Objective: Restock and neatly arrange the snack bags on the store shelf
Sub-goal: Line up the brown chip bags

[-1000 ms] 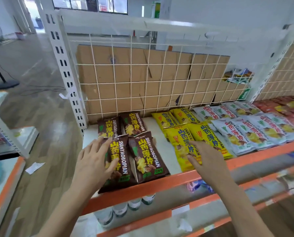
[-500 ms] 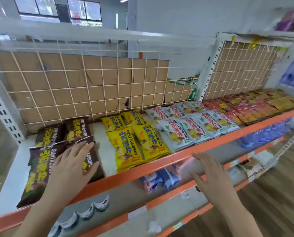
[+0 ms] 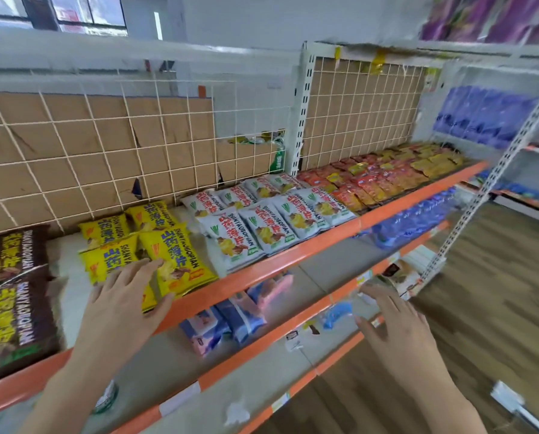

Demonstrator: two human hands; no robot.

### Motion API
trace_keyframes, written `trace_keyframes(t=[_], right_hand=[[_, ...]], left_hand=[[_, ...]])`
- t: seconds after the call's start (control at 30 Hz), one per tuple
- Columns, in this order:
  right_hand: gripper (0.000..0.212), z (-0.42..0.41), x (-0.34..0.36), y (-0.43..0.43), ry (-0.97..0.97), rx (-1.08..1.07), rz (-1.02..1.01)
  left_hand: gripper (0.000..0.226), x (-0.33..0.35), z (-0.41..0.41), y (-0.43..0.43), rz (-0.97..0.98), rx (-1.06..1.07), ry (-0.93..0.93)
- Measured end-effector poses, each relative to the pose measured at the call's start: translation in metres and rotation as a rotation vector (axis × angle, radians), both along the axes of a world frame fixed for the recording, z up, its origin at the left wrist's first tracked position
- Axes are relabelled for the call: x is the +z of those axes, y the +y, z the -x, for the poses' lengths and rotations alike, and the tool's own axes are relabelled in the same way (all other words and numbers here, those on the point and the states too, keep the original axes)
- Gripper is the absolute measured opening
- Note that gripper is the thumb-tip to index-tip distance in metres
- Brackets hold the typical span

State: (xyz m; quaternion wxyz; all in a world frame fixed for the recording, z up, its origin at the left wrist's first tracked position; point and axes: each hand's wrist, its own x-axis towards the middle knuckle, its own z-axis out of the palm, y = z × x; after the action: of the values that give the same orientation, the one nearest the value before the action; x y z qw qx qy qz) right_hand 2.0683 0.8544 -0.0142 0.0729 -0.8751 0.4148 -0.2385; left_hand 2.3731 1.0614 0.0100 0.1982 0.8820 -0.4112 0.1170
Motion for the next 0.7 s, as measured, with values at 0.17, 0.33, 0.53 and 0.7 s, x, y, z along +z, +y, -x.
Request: trace_keyframes(t=[0.17, 0.33, 0.53, 0.7], right_hand=[[0.047, 0.015, 0.0, -0.029, 0.015, -0.079, -0.022], [0.038, 0.017, 0.004, -0.077, 0.017, -0.131, 0.05], [0.046, 0.016, 0.02, -0.131, 0.004, -0.21, 0.003], [0.046, 0.022, 0.021, -0.166, 0.0, -0.251, -0.041]], left_hand=[[0.057, 0.005, 0.005, -0.057, -0.028, -0.073, 0.043], [0.052, 0.008, 0.001, -0.126, 0.038, -0.156, 0.024], [0.058, 0.017, -0.005, -0.201, 0.046, -0.278, -0.04], [0.064, 0.013, -0.002, -0.251, -0.028, -0.323, -0.024]])
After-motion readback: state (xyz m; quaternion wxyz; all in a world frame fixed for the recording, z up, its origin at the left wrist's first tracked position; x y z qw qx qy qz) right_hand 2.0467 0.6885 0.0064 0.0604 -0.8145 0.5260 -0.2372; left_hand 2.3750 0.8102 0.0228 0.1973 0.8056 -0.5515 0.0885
